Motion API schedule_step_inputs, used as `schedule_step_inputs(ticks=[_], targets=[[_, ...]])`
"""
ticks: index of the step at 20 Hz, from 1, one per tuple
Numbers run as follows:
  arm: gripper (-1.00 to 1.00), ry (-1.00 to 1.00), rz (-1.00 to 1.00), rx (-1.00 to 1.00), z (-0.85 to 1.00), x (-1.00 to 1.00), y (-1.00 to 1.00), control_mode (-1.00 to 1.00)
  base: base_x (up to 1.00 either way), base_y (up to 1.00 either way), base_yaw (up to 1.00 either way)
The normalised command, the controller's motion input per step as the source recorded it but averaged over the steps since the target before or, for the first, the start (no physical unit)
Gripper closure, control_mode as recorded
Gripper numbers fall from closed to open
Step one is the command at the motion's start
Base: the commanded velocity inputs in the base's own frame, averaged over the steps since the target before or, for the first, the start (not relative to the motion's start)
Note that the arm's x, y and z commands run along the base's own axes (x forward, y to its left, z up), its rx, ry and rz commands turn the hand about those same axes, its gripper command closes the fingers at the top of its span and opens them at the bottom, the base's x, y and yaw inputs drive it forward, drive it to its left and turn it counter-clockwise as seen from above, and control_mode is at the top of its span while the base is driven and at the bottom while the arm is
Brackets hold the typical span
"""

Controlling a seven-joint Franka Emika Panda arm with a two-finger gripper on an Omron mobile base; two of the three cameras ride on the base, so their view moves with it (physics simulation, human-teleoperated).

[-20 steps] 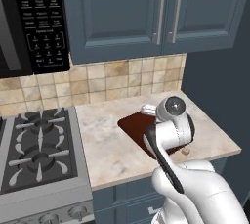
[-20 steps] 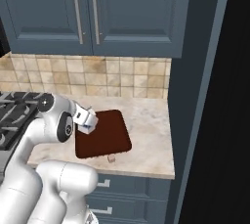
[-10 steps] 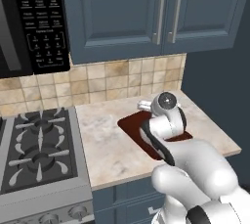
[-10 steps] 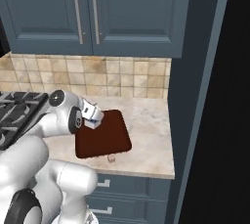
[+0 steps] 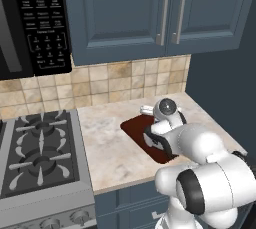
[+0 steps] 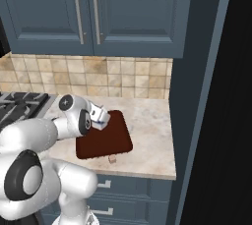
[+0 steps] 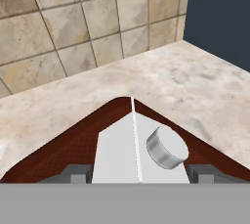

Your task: Take out the milk from the fridge and place it on the tray on the counter. Then take the sugar cube near the tray and place it in the tray.

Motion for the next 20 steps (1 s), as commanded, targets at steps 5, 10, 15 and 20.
schedule_step_inputs(ticks=[5, 10, 15, 20], targets=[[1.0, 0.0, 0.0, 0.0, -0.28, 0.37, -0.06, -1.0, 0.0, 0.0, 0.0], [1.0, 0.0, 0.0, 0.0, -0.12, 0.22, -0.02, -1.0, 0.0, 0.0, 0.0], [1.0, 0.0, 0.0, 0.0, -0.19, 0.13, -0.04, -1.0, 0.0, 0.0, 0.0], [1.0, 0.0, 0.0, 0.0, -0.24, 0.08, -0.03, -1.0, 0.0, 0.0, 0.0]])
